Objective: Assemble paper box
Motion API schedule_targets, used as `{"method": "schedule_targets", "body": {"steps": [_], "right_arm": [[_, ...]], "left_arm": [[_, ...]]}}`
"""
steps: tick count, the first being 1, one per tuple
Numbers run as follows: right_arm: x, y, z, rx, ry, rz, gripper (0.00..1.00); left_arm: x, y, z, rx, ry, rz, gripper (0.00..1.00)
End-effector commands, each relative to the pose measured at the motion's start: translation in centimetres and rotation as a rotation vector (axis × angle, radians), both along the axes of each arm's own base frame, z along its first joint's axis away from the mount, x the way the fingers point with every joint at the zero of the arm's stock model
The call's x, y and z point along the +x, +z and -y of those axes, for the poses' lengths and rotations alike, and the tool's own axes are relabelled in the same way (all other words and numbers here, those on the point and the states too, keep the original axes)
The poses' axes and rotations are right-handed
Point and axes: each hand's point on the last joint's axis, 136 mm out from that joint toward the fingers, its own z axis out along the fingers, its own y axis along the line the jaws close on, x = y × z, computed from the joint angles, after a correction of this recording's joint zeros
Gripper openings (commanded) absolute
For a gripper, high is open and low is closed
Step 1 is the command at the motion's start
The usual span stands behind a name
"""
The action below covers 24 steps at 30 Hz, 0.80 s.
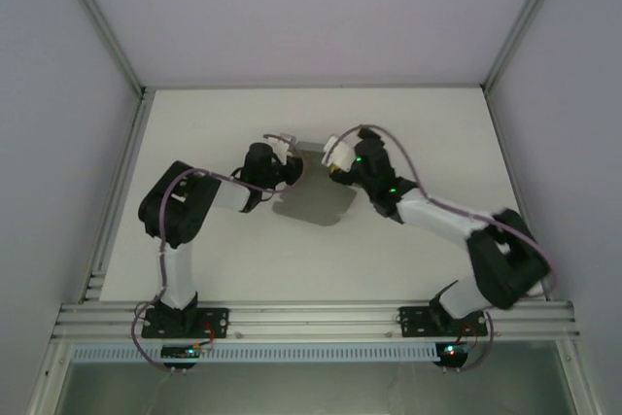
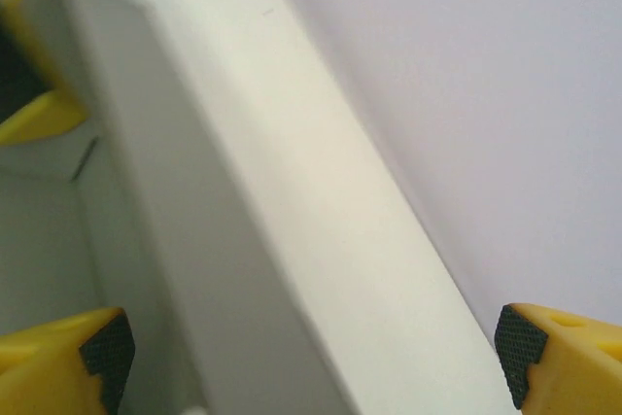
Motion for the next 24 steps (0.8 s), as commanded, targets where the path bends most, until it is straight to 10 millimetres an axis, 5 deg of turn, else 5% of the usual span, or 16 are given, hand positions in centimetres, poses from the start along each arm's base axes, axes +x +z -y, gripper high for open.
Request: {"method": "schedule_targets", "body": {"steps": [1,6,10,19,24], "right_arm": [[-2.4,1.5,2.2,0.245,-0.082,-0.192,0.98],[-5.9,1.3,2.0,0.471,-0.029,-0.502,0.98],[-6.4,1.1,0.3,0.530,0.045,-0.595,0.90],[-4.4,-0.1,-1.7,0.537,0.094,-0.645,0.41],[-4.4,-2.1,-2.5,0.536,0.117,-0.703,0.26]], "left_arm": [[-1.2,2.5,0.1,-0.110,-0.063,-0.040,0.00],[-2.6,3.1,0.3,-0.166,-0.143,-0.101,0.00],[-2.6,3.3,0.7,-0.174,-0.162,-0.126,0.00],[-2.9,3.2,1.3,-0.177,-0.212,-0.105,0.00],[-2.4,1.5,0.7,-0.108,-0.164,-0.172,0.00]]}}
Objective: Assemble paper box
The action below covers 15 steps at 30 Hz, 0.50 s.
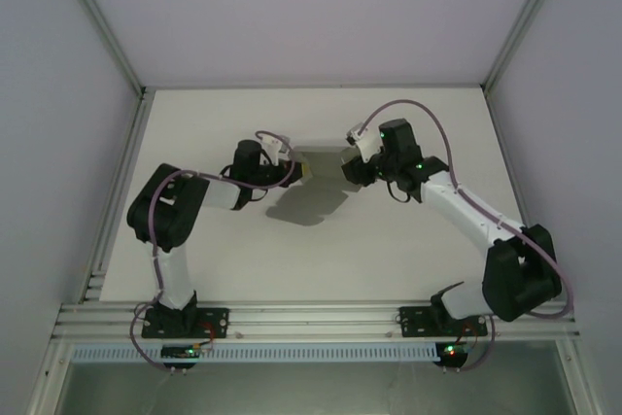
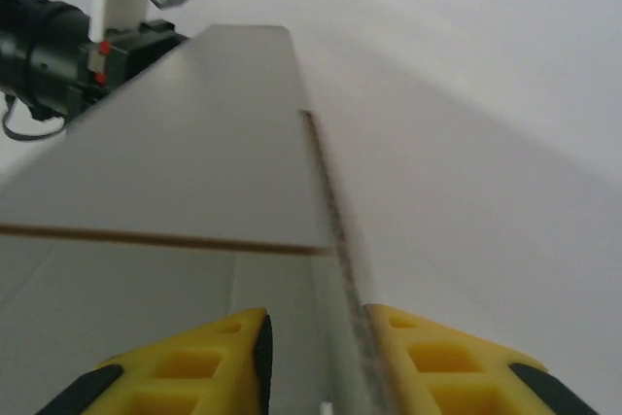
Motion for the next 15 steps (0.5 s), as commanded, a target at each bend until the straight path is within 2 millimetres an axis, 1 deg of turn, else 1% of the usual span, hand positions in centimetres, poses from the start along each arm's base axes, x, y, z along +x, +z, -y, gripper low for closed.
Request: {"method": "schedule_targets", "body": {"steps": [1,3,4,6,8,10,12,15], "right_arm": [[0.3,-0.5,-1.1,0.029,0.036,-0.031,0.20],[0.0,-1.5,-1.4,0.027,0.047,-0.038,0.05],[-0.2,-1.9,-1.7,0.030,0.063,-0.039,0.01],[-0.6,-2.6,-2.0,0.028,0.076,-0.047,0.00],[-0.9,-3.4,-2.0,0.009,0.085,-0.053,0.00],[-1.1,-3.8,-2.0,-0.007,0.091,-0.045,0.00],[-1.5,-4.2,-2.1,-0.012,0.100,-0.049,0.00],[-2.0,-4.6,-2.8,-0.037,0.113,-0.029,0.00]], "left_arm": [[0.3,0.6,0.3,0.027,-0.007,0.010,0.00],[0.2,-0.5,-0.4,0.055,0.030,-0.001,0.00],[0.4,-1.1,-0.9,0.077,0.064,-0.016,0.00],[0.8,-2.6,-1.6,0.131,0.109,-0.056,0.00],[1.3,-4.8,-2.7,0.227,0.170,-0.125,0.00],[1.7,-6.2,-4.0,0.302,0.244,-0.166,0.00],[2.1,-6.7,-5.7,0.353,0.347,-0.188,0.00],[2.6,-6.1,-8.1,0.427,0.517,-0.189,0.00]]}}
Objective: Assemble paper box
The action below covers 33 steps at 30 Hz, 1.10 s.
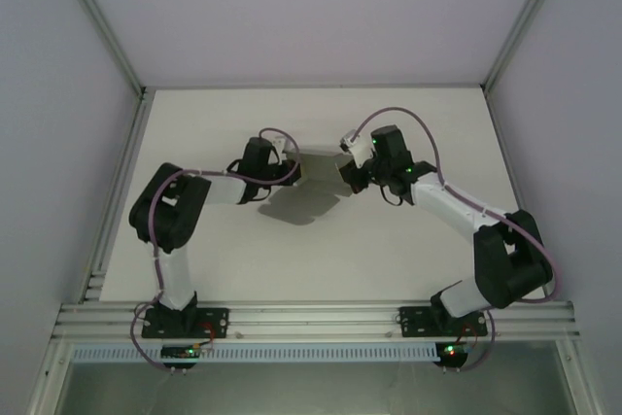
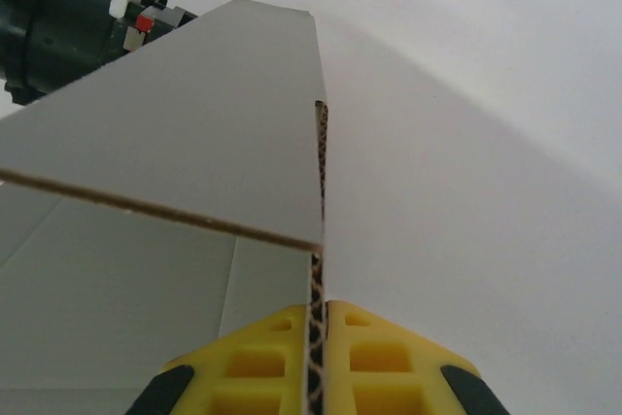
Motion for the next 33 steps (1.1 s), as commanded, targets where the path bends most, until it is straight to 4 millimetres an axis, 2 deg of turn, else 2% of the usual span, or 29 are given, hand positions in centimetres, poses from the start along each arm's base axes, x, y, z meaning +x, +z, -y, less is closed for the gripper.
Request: {"method": "schedule_targets", "body": {"steps": [1,3,6,9,12,17,20,23,26,33], "right_arm": [[-2.5,-1.5,-1.6,-0.037,0.080,-0.030,0.00],[-2.6,-1.5,-2.1,-0.056,0.080,-0.013,0.00],[-2.9,-1.2,-2.5,-0.051,0.083,0.008,0.00],[-3.2,-1.3,-2.8,-0.051,0.089,0.007,0.00],[-3.6,-1.8,-2.9,-0.045,0.102,-0.011,0.00],[-4.0,-2.8,-2.4,-0.055,0.135,-0.023,0.00],[-3.7,-3.1,-1.6,-0.069,0.122,-0.035,0.00],[-3.6,-3.1,-1.2,-0.050,0.130,-0.043,0.00],[-3.8,-3.0,-1.2,-0.040,0.145,-0.050,0.00],[-4.1,-3.3,-1.2,-0.049,0.171,-0.067,0.00]], "left_arm": [[1.0,-2.9,-7.1,0.274,0.368,-0.085,0.00],[1.2,-2.5,-8.3,0.361,0.451,-0.083,0.00],[1.3,-3.1,-10.1,0.445,0.540,-0.117,0.00],[1.1,-3.9,-10.5,0.495,0.549,-0.137,0.00],[1.4,-3.9,-8.4,0.407,0.432,-0.103,0.00],[1.1,-2.5,-6.1,0.270,0.269,0.036,0.01],[0.5,-1.6,-5.3,0.209,0.178,0.091,0.15],[0.0,-1.3,-4.8,0.177,0.122,0.122,0.21],[-0.5,-0.9,-4.4,0.122,0.079,0.137,0.30],[-0.5,1.0,-3.2,0.036,0.023,0.196,0.37]]}}
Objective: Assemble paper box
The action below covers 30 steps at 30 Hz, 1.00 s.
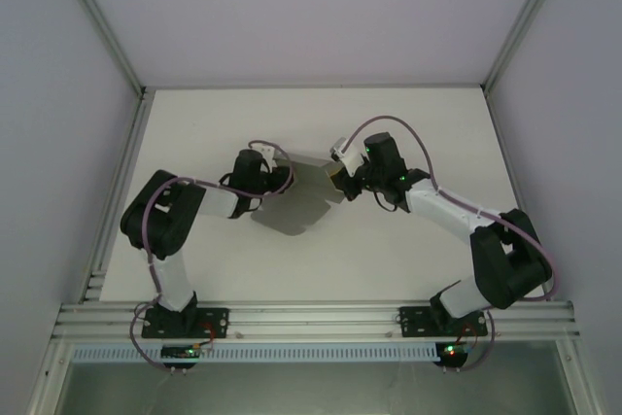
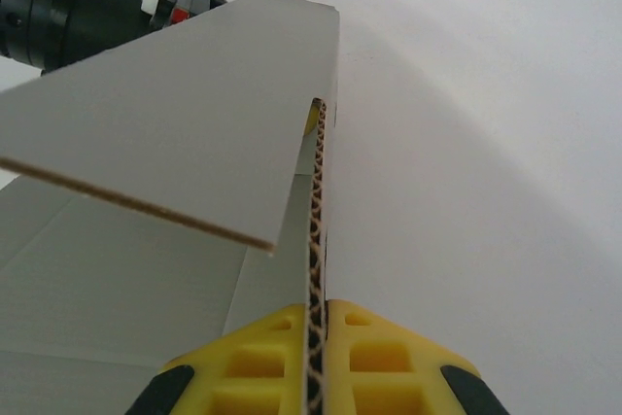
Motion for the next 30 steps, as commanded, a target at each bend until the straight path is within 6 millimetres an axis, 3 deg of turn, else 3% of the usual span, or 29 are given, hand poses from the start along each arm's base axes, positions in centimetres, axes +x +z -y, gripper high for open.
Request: {"method": "schedule_targets", "body": {"steps": [1,7,11,13,16,22,30], "right_arm": [[-2.5,-2.7,0.9,-0.065,0.043,-0.122,0.00],[-2.5,-2.8,0.9,-0.066,0.042,-0.116,0.00],[-2.1,-2.4,1.0,-0.062,0.030,-0.106,0.00],[-2.1,-2.3,0.9,-0.064,0.030,-0.101,0.00],[-1.7,-2.0,1.2,-0.077,0.008,-0.078,0.00],[-1.3,0.3,1.3,-0.054,-0.042,-0.011,0.00],[-1.0,2.0,1.2,-0.058,-0.076,0.040,0.00]], "left_arm": [[0.2,1.5,0.3,-0.027,-0.039,0.051,0.40],[0.5,2.8,0.7,-0.080,-0.050,0.083,0.46],[1.1,2.6,0.1,-0.070,0.001,0.075,0.31],[1.8,1.9,-0.8,-0.033,0.066,0.045,0.12],[2.3,1.3,-2.0,0.013,0.142,0.021,0.00],[2.6,1.3,-5.5,0.218,0.365,0.009,0.00],[2.5,0.5,-8.2,0.426,0.526,-0.039,0.00]]}}
